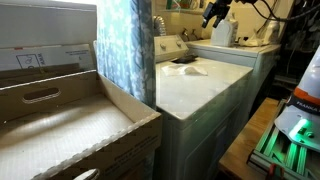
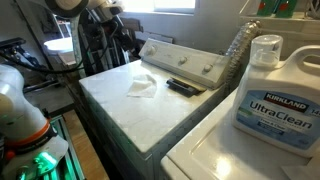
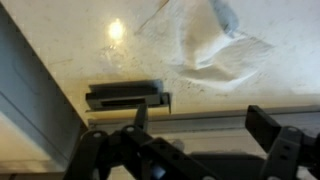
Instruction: Push the grey object into the detergent drawer of the washing machine on the left
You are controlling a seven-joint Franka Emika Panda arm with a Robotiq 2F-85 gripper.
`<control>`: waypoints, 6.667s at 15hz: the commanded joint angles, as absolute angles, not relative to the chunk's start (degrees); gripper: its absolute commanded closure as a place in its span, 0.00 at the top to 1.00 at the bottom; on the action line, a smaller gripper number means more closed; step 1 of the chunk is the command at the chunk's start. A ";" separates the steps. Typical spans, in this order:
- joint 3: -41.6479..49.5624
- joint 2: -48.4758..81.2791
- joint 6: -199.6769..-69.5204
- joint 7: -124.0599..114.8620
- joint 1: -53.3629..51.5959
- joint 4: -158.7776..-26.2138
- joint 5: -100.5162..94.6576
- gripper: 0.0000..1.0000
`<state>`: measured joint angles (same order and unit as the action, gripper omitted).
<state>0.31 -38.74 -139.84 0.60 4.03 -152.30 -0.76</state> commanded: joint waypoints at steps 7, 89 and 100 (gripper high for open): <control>6.01 -23.03 -164.04 5.02 6.18 -151.02 -2.48 1.00; -1.54 27.82 -171.04 15.01 16.49 -115.17 2.01 1.00; 0.51 27.79 -170.85 5.90 15.48 -112.01 6.15 1.00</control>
<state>-0.87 23.54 -170.07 8.78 16.10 -118.82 4.47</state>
